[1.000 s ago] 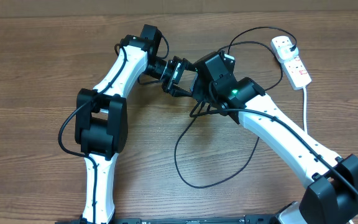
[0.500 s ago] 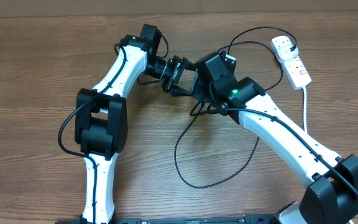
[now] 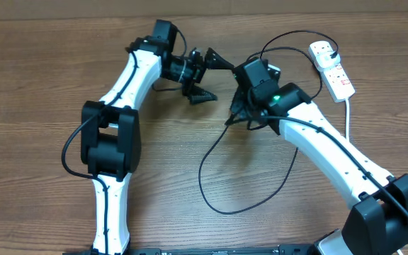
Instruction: Plug charger to phone and switch on socket
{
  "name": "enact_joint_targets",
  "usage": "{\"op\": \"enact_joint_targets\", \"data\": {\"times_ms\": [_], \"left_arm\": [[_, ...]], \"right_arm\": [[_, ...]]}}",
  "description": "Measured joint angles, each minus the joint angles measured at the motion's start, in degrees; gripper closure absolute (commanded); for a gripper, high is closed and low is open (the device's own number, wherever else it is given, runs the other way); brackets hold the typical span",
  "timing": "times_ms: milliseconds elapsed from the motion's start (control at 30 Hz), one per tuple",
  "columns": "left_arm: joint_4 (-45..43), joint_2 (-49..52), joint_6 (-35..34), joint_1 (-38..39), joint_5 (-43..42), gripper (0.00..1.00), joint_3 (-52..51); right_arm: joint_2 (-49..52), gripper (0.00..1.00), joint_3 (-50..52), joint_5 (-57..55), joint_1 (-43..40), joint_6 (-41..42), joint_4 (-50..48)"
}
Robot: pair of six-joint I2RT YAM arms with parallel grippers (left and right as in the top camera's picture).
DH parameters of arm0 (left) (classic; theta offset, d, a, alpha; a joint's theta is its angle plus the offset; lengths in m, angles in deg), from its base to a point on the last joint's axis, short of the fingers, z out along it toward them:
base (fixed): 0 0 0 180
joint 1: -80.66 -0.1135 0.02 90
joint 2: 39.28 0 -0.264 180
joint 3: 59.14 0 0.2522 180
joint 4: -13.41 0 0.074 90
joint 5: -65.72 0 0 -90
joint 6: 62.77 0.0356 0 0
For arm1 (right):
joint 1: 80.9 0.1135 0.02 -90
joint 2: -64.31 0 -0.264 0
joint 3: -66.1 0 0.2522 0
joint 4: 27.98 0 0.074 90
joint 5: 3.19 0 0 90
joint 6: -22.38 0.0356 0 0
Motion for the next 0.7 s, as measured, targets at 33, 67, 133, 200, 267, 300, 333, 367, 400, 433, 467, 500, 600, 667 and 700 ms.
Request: {"op": "enact_joint_targets", "data": {"times_ms": [33, 67, 133, 200, 267, 300, 333, 367, 400, 433, 467, 500, 600, 667, 700], "left_arm": [[0.2, -0.7, 2.0, -0.7, 0.0, 0.01, 0.0], [0.5, -1.7, 3.8, -1.3, 0.2, 0.0, 0.0], [2.2, -5.1, 7.6, -2.4, 1.3, 0.0, 0.0], [5.1, -10.4, 10.3, -3.5, 4.1, 0.0, 0.0], [7.9, -16.6, 11.8, -4.1, 7.8, 0.0, 0.0], [9.4, -20.8, 12.5, -4.1, 10.6, 0.0, 0.0], [10.7, -25.0, 13.1, -4.1, 13.1, 0.0, 0.2], [11.5, -27.8, 13.2, -3.9, 15.0, 0.0, 0.4], [13.2, -31.5, 13.1, -3.5, 18.6, 0.0, 0.8], [14.8, -34.6, 12.9, -3.3, 21.7, 0.0, 1.0], [16.1, -37.3, 12.3, -3.0, 25.1, 0.0, 1.2], [17.3, -39.6, 11.6, -2.7, 28.3, 0.0, 1.3], [19.9, -43.6, 8.5, -2.1, 36.5, 0.0, 1.7], [20.9, -43.9, 5.9, -2.1, 40.1, 0.0, 1.7], [21.1, -43.5, 4.6, -2.1, 41.5, 0.0, 1.7]], "right_arm": [[0.0, 0.96, -0.5, 0.0, -0.6, -0.2, 0.5], [0.0, 0.96, -1.4, 0.0, -1.2, -0.5, 1.4], [0.0, 0.96, -3.0, 0.2, -2.1, -0.7, 2.3], [-0.4, 0.96, -4.4, 1.0, -2.9, -1.1, 2.7], [-1.0, 0.96, -5.3, 2.6, -3.8, -1.2, 2.8], [-1.4, 0.96, -5.7, 3.7, -4.4, -1.1, 2.6], [-2.0, 0.96, -6.0, 5.2, -5.1, -1.3, 2.3], [-2.4, 0.96, -6.2, 6.5, -5.6, -1.3, 1.9], [-2.9, 0.96, -6.3, 8.2, -6.1, -1.3, 1.1], [-3.5, 0.96, -6.4, 10.4, -6.9, -1.3, -0.2], [-4.0, 0.96, -6.5, 12.8, -7.6, -1.3, -1.4], [-4.4, 0.96, -6.5, 15.6, -8.3, -1.2, -3.0], [-4.9, 0.96, -6.8, 24.8, -10.4, 0.1, -7.7], [-4.9, 0.96, -6.8, 31.3, -11.8, 2.3, -11.5], [-4.9, 0.96, -6.8, 34.4, -12.4, 3.8, -13.2]]}}
